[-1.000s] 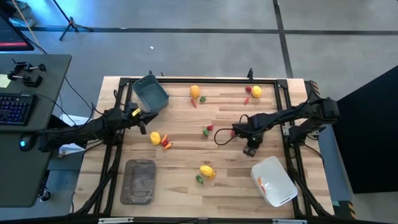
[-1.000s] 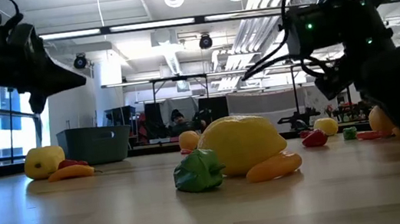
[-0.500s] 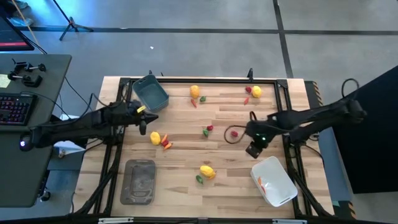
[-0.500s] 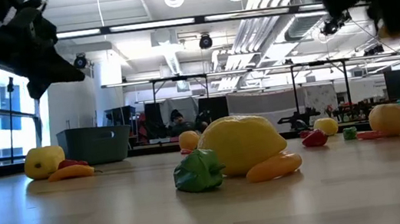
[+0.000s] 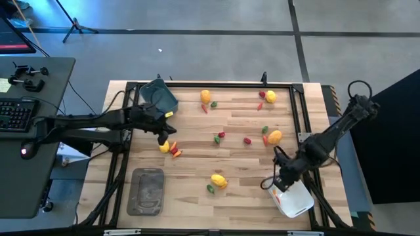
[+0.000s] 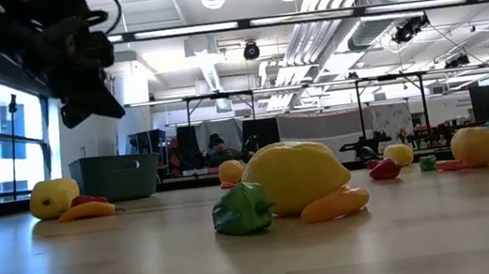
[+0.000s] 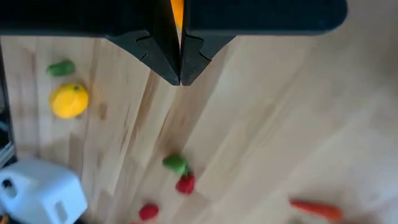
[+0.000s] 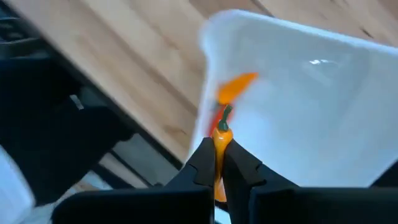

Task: Sort produce into baskets
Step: Put the light orange chili pepper into the white bin

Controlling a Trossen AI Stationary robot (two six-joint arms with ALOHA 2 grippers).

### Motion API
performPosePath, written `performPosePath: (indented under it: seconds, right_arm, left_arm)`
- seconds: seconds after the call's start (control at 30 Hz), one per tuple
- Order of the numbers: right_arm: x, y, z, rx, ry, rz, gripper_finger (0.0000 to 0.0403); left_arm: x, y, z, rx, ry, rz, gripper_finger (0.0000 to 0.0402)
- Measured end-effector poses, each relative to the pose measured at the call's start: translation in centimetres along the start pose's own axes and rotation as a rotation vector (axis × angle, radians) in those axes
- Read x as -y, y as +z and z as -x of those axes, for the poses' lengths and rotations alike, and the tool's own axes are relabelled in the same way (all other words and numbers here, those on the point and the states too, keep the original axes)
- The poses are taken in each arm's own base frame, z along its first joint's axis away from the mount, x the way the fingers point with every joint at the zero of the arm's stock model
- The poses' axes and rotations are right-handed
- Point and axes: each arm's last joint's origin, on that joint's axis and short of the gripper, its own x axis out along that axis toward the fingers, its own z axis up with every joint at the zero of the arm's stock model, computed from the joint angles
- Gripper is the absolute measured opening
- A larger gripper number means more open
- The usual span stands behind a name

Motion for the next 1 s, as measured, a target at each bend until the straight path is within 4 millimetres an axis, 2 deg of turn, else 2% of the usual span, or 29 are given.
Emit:
performPosePath:
  seconds: [0.27, 0.5, 1.0]
  right_arm:
    - [2.2, -0.1, -3.7, -0.011, -0.067, -0.099, 0.0001]
    - [3.3, 0.1, -5.0, -0.010, -0.090, -0.125, 0.0011]
    - [3.4, 0.0, -4.9, -0.076, -0.103, -0.126, 0.0148]
  left_arm:
    - [-0.6, -0.4, -2.6, -0.128, 0.054, 0.032, 0.0000]
    - [-1.0, -0.9, -3.7, -0.197, 0.092, 0.127, 0.0004]
    - [-0.5, -2.9, -5.3, -0.371, 0.139, 0.168, 0.0096]
